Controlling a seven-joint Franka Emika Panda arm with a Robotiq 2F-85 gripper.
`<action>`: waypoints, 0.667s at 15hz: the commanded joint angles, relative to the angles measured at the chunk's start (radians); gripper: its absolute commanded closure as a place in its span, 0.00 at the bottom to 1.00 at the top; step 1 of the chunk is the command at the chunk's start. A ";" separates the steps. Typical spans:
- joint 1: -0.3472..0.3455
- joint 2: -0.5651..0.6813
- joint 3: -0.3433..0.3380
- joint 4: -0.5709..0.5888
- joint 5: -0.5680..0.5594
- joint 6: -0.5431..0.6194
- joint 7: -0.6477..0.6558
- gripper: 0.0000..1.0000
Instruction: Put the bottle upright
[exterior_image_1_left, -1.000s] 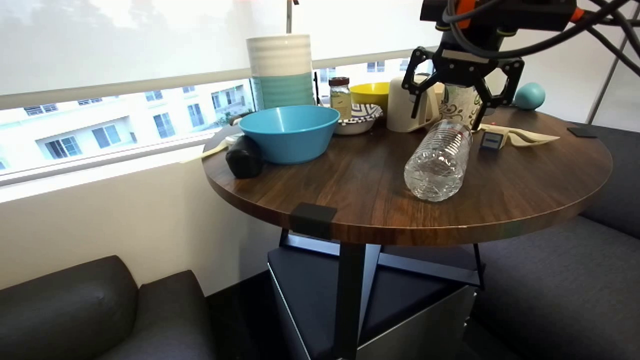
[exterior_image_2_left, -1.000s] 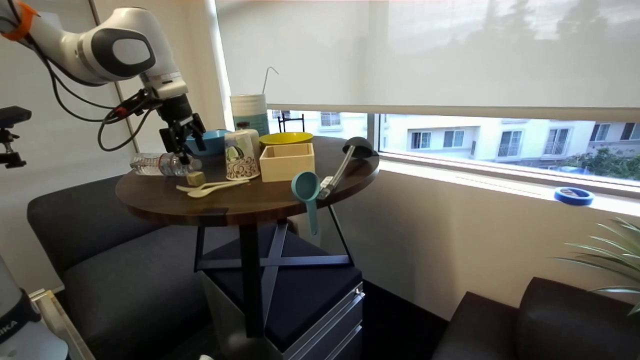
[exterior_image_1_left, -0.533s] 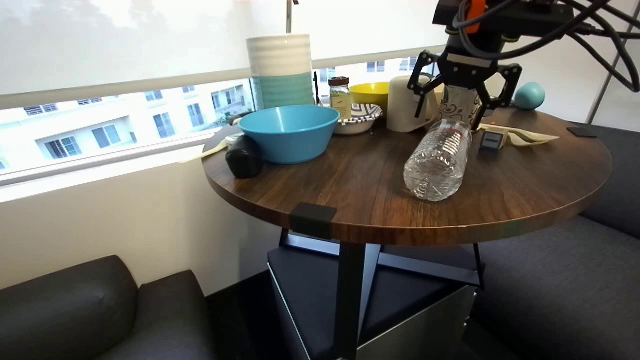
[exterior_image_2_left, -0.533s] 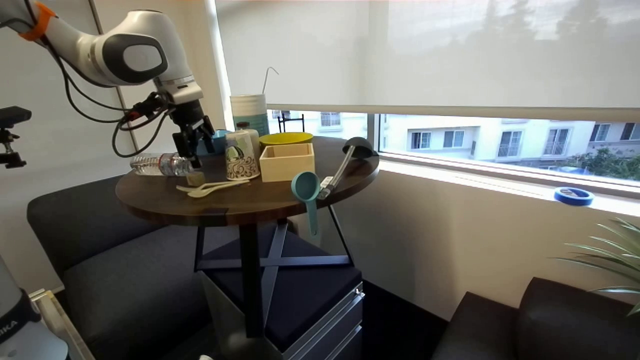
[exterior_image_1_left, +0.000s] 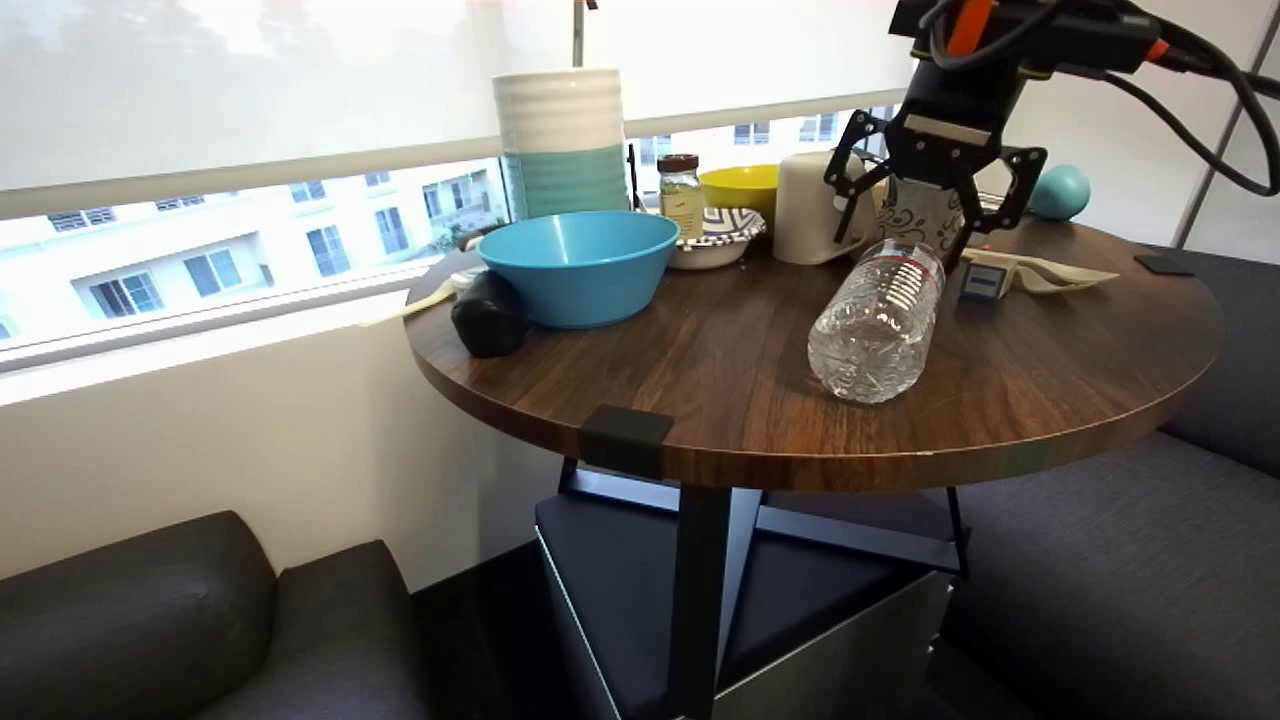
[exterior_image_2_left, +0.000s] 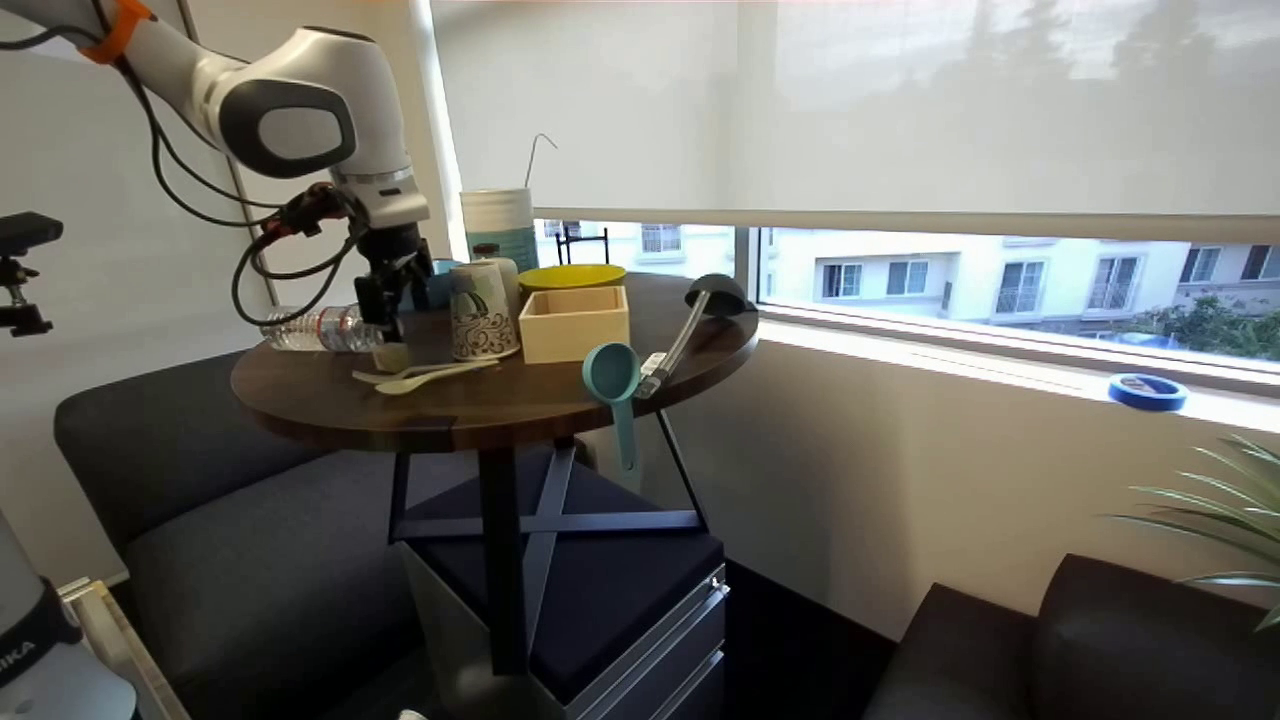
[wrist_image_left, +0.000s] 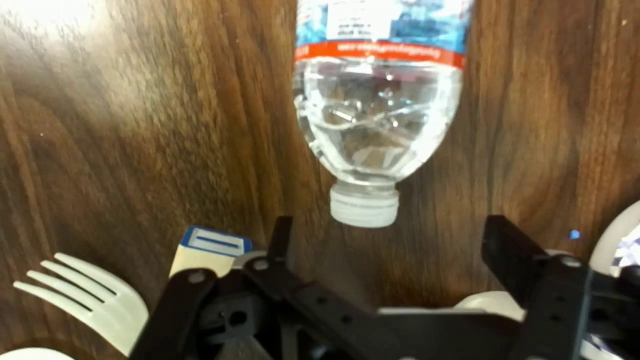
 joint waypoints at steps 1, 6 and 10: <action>0.006 0.024 -0.014 0.033 0.080 -0.065 -0.042 0.06; -0.006 0.031 -0.015 0.048 0.096 -0.123 -0.032 0.24; -0.014 0.029 -0.015 0.053 0.091 -0.145 -0.025 0.51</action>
